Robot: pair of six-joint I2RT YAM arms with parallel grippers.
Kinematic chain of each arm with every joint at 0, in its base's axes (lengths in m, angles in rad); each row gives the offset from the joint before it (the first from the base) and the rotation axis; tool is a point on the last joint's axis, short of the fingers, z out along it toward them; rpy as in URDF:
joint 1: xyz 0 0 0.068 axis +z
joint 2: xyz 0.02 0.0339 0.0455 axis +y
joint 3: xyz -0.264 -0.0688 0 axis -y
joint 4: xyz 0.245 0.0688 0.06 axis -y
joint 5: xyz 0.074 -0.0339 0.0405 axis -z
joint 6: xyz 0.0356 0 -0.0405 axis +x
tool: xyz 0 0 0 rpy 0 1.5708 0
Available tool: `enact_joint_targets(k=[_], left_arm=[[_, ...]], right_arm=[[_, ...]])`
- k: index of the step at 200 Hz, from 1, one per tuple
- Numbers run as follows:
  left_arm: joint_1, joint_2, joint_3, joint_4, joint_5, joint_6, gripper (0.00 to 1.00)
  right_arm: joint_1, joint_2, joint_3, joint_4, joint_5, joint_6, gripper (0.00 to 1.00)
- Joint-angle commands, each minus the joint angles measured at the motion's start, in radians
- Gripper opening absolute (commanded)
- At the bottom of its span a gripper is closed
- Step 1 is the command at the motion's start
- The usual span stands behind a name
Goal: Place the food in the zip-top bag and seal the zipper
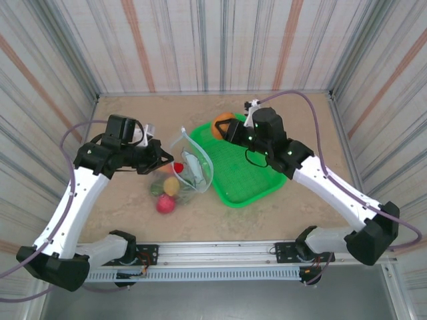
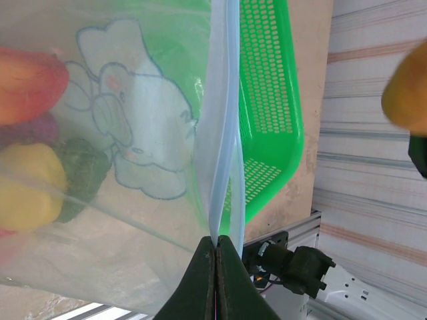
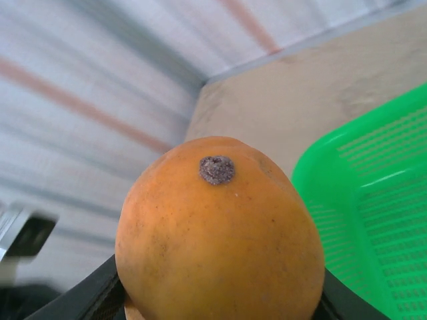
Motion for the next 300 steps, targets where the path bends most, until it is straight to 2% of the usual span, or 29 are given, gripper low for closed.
enact_joint_targets(k=[1, 71, 101, 110, 137, 170, 216, 260, 280, 300], left_arm=[[-0.011, -0.007, 0.047, -0.037, -0.020, -0.005, 0.00], [-0.016, -0.043, 0.038, -0.033, -0.017, -0.014, 0.00], [-0.016, -0.061, 0.043, -0.036, -0.030, -0.014, 0.00], [-0.016, -0.069, 0.042, -0.036, -0.037, -0.014, 0.00], [-0.014, -0.086, 0.036, -0.037, -0.046, -0.008, 0.00], [0.006, -0.094, 0.023, -0.038, -0.037, -0.002, 0.00], [0.038, -0.106, -0.009, -0.033, -0.027, 0.009, 0.00], [0.067, -0.116, -0.037, -0.032, -0.017, 0.020, 0.00], [0.076, -0.127, -0.039, -0.037, -0.017, 0.026, 0.00], [0.086, -0.139, -0.037, -0.047, -0.031, 0.036, 0.00]], right_arm=[[0.076, 0.033, -0.014, -0.026, -0.045, -0.163, 0.46], [0.272, 0.283, 0.064, -0.016, -0.073, -0.202, 0.48], [0.302, 0.383, 0.125, -0.061, -0.064, -0.204, 0.49], [0.307, 0.402, 0.137, -0.077, -0.057, -0.205, 0.52], [0.318, 0.442, 0.164, -0.128, -0.032, -0.212, 0.72], [0.318, 0.415, 0.146, -0.133, -0.016, -0.214, 0.76], [0.303, 0.306, 0.135, -0.157, 0.004, -0.236, 0.72], [0.263, 0.225, 0.141, -0.261, 0.091, -0.237, 0.69], [0.234, 0.162, 0.100, -0.274, 0.109, -0.223, 0.60], [0.199, 0.091, 0.042, -0.294, 0.117, -0.219, 0.47]])
